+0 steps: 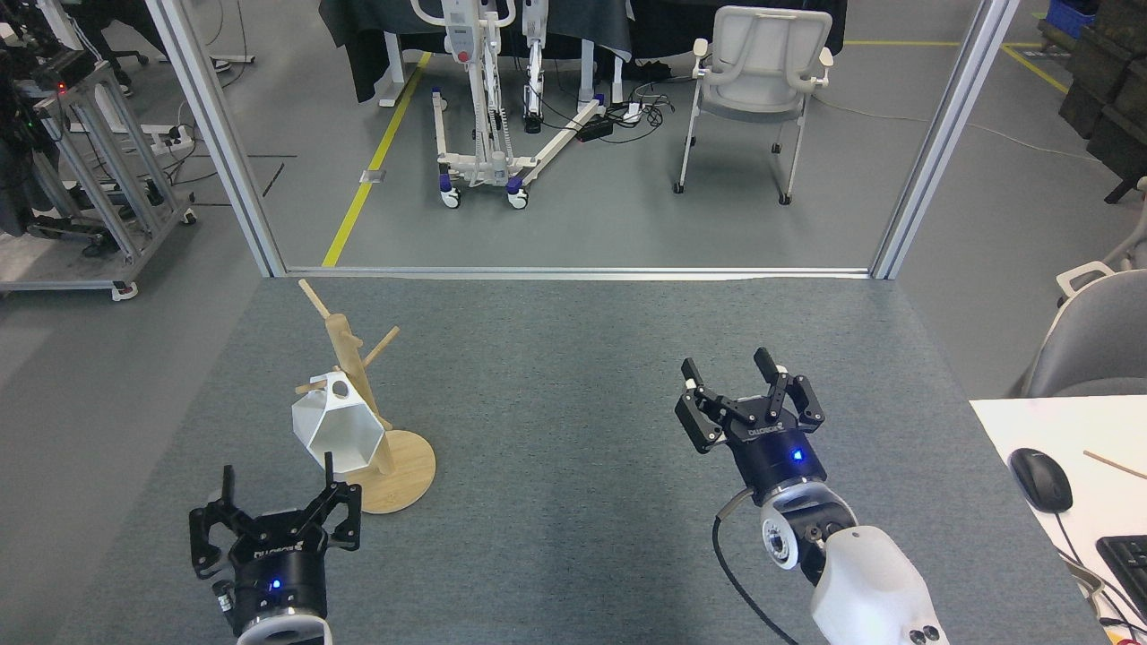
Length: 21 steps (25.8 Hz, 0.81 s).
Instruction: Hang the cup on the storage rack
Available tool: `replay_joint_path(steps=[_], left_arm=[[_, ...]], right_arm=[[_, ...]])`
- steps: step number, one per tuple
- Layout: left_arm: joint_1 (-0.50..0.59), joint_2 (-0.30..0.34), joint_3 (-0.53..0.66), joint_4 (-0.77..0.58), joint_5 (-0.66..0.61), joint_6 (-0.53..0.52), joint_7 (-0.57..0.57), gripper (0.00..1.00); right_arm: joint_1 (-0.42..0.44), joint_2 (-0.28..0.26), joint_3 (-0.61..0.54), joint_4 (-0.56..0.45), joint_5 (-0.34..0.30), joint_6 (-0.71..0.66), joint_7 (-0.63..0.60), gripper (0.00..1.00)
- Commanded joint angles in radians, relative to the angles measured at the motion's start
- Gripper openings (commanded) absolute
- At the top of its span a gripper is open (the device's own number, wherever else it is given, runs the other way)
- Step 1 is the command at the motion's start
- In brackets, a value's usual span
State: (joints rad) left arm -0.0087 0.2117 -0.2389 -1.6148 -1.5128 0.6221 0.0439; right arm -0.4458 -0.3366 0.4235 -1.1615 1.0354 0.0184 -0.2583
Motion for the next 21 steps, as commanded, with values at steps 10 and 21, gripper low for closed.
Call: replay_joint_path(steps=[10,21], left_arm=[[-0.033,-0.028,0.004,-0.106,0.008,-0.515,0.037,0.99],[-0.106,-0.232,-0.195,-0.037,0.011,-0.271,-0.042,0.99]], right_arm=[[0.016,-0.044,-0.239,-0.073,0.046,0.081,0.126,1.0],[0.156,-0.068,-0.361,-0.175,0.037,0.045,0.202,1.0]])
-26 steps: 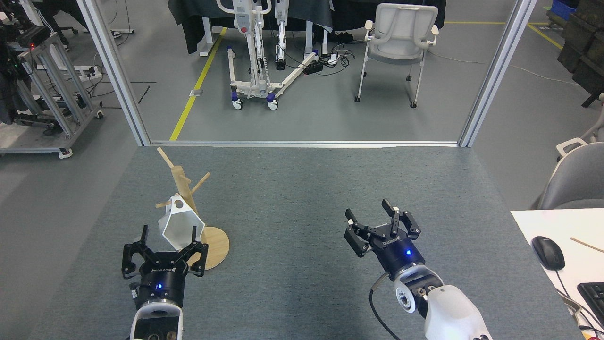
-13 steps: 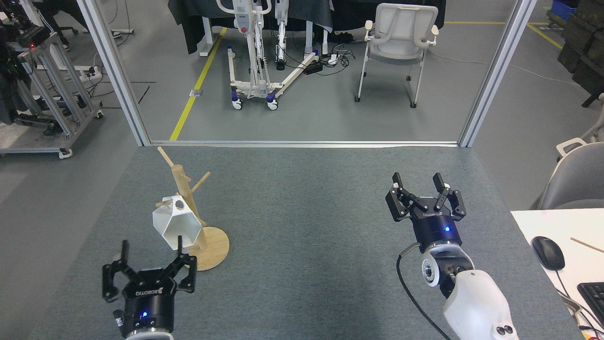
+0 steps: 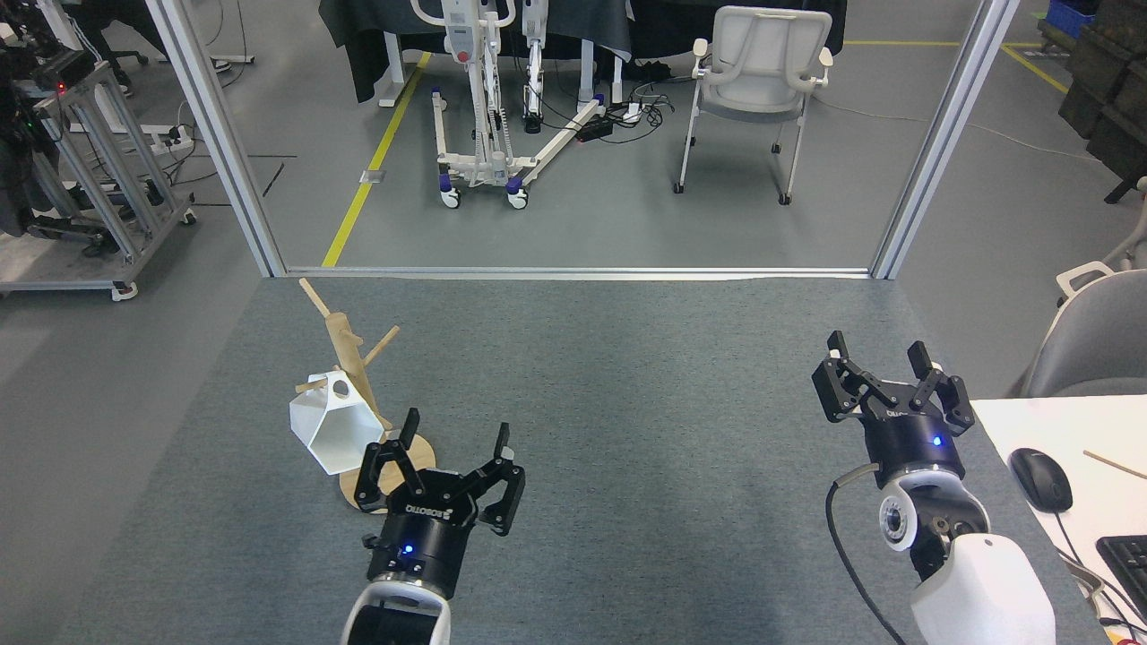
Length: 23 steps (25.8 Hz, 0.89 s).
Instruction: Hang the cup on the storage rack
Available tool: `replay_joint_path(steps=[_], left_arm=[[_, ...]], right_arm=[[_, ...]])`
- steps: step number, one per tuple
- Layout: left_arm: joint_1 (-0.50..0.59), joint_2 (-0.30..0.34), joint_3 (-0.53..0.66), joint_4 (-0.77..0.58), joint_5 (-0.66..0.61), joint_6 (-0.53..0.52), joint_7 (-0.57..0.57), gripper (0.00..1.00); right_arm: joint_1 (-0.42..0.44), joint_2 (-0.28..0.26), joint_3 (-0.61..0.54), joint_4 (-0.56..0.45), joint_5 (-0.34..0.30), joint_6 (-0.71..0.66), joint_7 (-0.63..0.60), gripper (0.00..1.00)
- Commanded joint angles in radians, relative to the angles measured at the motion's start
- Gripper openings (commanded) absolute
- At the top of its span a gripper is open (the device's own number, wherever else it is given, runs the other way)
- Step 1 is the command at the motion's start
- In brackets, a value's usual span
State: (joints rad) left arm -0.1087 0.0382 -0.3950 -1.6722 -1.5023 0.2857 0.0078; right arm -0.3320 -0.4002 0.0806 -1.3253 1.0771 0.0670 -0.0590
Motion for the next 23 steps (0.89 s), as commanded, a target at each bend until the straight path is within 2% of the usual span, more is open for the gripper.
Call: replay_joint_path(steps=[1,5,9,23], left_arm=[[-0.006,-0.069,-0.044,0.039,-0.001,0.069,-0.003,0.99],[-0.005,-0.09,-0.051,0.103,0.002,0.073,-0.002,0.99],[-0.003,-0.123,-0.074,0.118,0.002,0.07,-0.002,0.99],[-0.009,-0.124,-0.071,0.117,0.002,0.073,-0.006,0.99]], right_arm=[[0.064,-0.005,-0.016,-0.026,-0.005,-0.006,0.002,1.0],[0.151,-0.017,-0.016,-0.086,-0.017,-0.006,0.004,1.0],[0.149,-0.032,-0.018,-0.098,-0.017,-0.003,0.004,1.0],[0.154,-0.011,-0.019,-0.092,-0.017,0.004,0.004,1.0]])
